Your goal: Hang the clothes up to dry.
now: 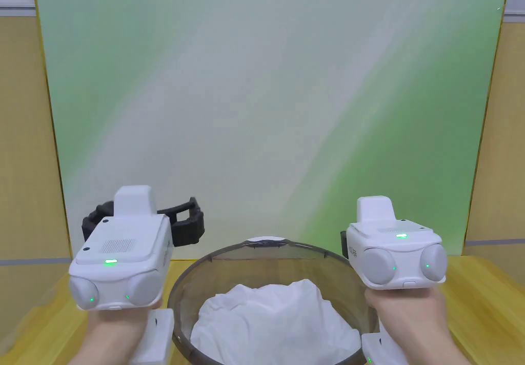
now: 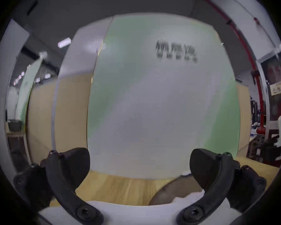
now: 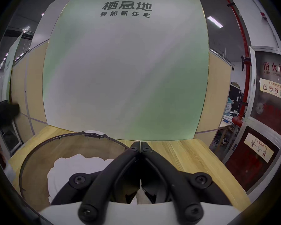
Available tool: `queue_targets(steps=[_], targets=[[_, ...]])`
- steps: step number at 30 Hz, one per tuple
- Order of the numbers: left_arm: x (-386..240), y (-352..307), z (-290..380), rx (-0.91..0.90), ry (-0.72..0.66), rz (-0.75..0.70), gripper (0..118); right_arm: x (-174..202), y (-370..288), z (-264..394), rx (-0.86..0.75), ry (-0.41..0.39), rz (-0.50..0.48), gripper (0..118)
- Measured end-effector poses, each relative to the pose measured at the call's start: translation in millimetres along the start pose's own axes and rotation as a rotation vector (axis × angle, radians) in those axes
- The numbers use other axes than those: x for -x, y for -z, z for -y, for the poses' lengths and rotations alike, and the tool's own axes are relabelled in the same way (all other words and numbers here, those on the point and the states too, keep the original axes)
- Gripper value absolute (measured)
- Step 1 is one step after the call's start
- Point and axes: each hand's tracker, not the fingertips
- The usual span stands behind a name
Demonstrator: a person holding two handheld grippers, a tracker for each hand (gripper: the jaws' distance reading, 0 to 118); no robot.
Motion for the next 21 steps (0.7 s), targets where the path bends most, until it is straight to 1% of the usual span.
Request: queue_targets(steps=[2,3,5,7,8,9,10,11,12,13,14,16,19,21], targets=[[-1,-5,4,-0.020,-0.010,-0.006,118,-2,-1,-2,0.013,0.012,-0.005,0],[-2,-5,10,0.029,-0.020,-0.029,118,-1,-3,1,0.016,0.019,-0.005,0],[3,-7,28,0.104,-0.051,-0.021,118,-1,-4,2,0.021,0.020,-0.010,0],[4,-9,45,0.135,-0.035,-0.015,117,0,-6,5,0.019,0.013,-0.007,0],[4,-8,50,0.146,-0.009,-0.022,115,0,-6,5,0.021,0.007,-0.003,0],[5,-10,55,0.141,-0.007,-0.014,111,-1,-7,4,0.021,0.006,-0.001,0],[6,-10,58,0.151,0.019,0.002,101,-1,-7,3,0.022,0.004,-0.005,0],[7,-11,59,0.154,0.025,0.003,61,-1,-7,3,0.024,0.001,-0.006,0],[8,-11,59,0.159,0.042,0.007,6,0,-7,4,0.024,-0.002,0.000,0],[10,-8,59,0.165,0.051,-0.009,0,0,-6,1,0.024,-0.007,-0.002,0],[14,-9,57,0.166,0.058,-0.060,0,1,-7,1,0.023,-0.007,-0.001,0],[23,-5,54,0.176,-0.023,0.002,0,3,-9,0,0.028,-0.007,-0.006,0],[25,-5,51,0.146,0.088,-0.008,0,12,-22,-12,0.024,-0.004,-0.028,0],[34,-9,50,0.141,0.092,0.012,0,31,-27,-31,0.032,-0.027,-0.054,0]])
